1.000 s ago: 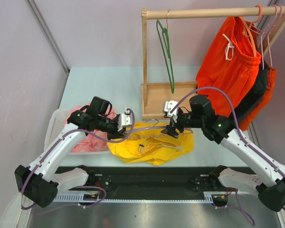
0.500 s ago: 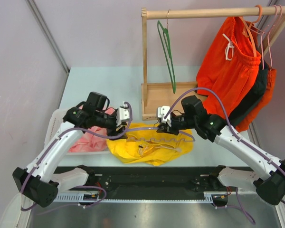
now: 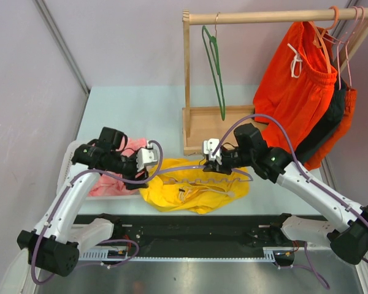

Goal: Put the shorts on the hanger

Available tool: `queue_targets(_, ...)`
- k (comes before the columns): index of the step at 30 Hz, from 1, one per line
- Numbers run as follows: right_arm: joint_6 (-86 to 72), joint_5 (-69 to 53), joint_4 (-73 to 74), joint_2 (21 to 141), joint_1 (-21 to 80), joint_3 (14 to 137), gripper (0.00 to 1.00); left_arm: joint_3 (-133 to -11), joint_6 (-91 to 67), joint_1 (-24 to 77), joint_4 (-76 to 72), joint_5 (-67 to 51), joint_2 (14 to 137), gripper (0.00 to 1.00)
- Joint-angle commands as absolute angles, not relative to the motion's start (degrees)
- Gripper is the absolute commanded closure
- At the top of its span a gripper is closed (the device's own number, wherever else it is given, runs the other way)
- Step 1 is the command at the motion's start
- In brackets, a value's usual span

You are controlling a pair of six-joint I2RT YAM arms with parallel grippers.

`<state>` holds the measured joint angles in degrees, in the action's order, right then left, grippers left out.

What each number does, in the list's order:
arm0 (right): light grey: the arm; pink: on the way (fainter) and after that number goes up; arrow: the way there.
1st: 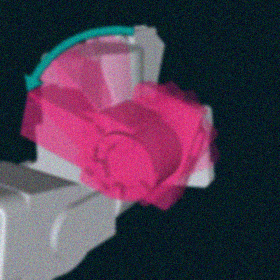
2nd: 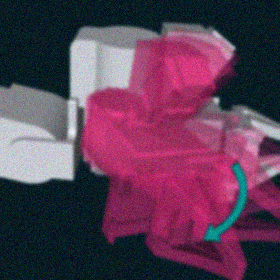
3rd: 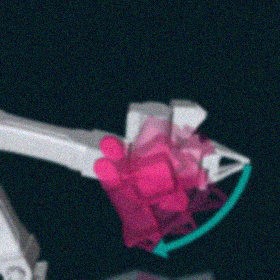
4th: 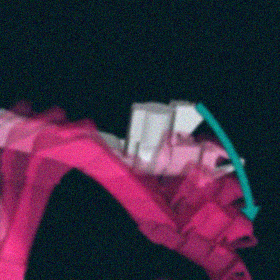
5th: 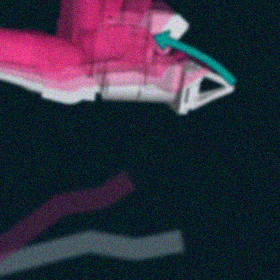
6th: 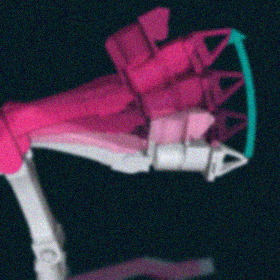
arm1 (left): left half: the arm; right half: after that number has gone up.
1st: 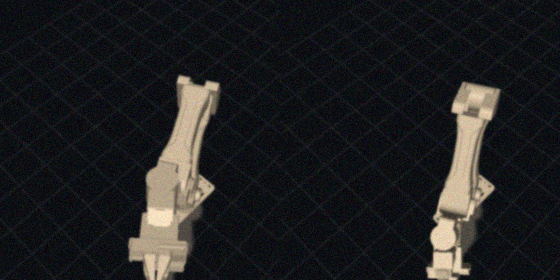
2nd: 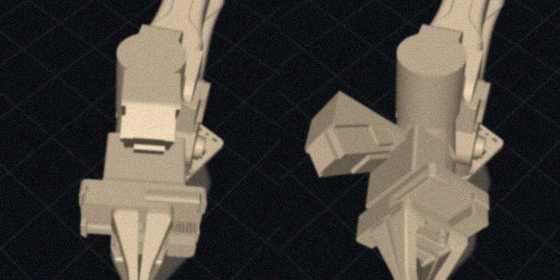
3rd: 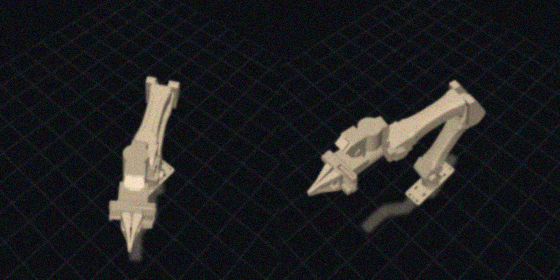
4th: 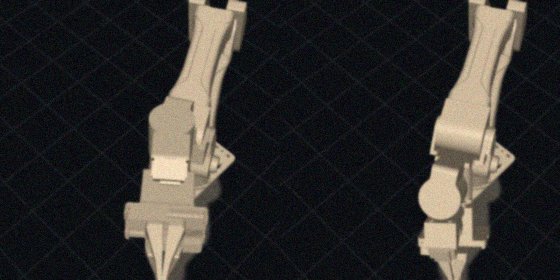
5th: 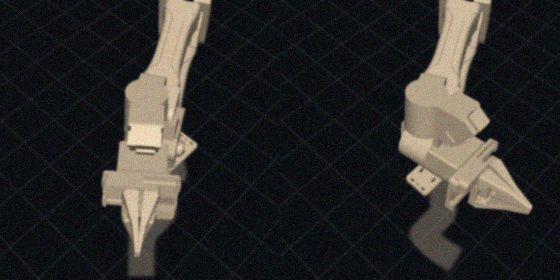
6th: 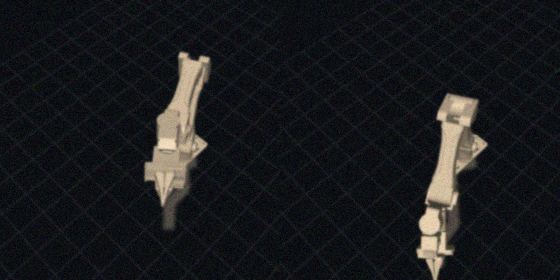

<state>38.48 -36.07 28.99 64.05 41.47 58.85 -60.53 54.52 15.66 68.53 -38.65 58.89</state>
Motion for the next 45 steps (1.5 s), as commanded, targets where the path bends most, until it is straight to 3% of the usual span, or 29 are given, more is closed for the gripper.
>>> queue_targets(1,39.29,-38.14,25.66,64.16,41.22,60.82,1.00,-57.66,59.33,15.20,66.63,-40.25,59.67,0.39)
queue_targets(5,39.11,-38.50,25.14,64.77,41.48,60.82,1.00,-58.09,58.28,15.29,63.11,-44.28,62.66,0.61)
queue_targets(11,36.83,-38.15,21.98,66.00,42.27,60.82,1.00,-59.94,55.20,17.84,59.07,-47.55,63.81,0.71)
queue_targets(20,35.25,-38.32,19.16,66.80,42.63,60.82,1.00,-58.89,52.12,19.51,54.15,-48.08,63.02,0.57)
queue_targets(24,35.25,-39.11,18.55,66.97,42.63,60.82,1.00,-58.62,51.68,19.77,53.61,-48.08,63.19,0.57)
queue_targets(28,35.07,-39.64,17.23,67.50,42.80,60.82,1.00,-58.89,51.68,19.95,53.70,-49.04,63.72,0.69)
queue_targets(30,34.81,-39.29,16.44,67.41,43.06,60.82,1.00,-59.06,51.94,20.04,54.49,-50.53,63.72,0.69)
queue_targets(34,34.98,-38.06,16.96,67.33,43.33,60.82,1.00,-58.71,53.08,20.30,56.25,-52.91,63.02,0.53)
queue_targets(39,34.89,-37.35,16.61,67.06,43.24,60.82,1.00,-58.18,55.19,20.83,57.92,-52.12,62.66,0.48)
queue_targets(45,34.28,-37.44,16.26,66.62,43.24,60.82,1.00,-58.27,54.85,20.83,57.83,-51.24,63.89,0.80)
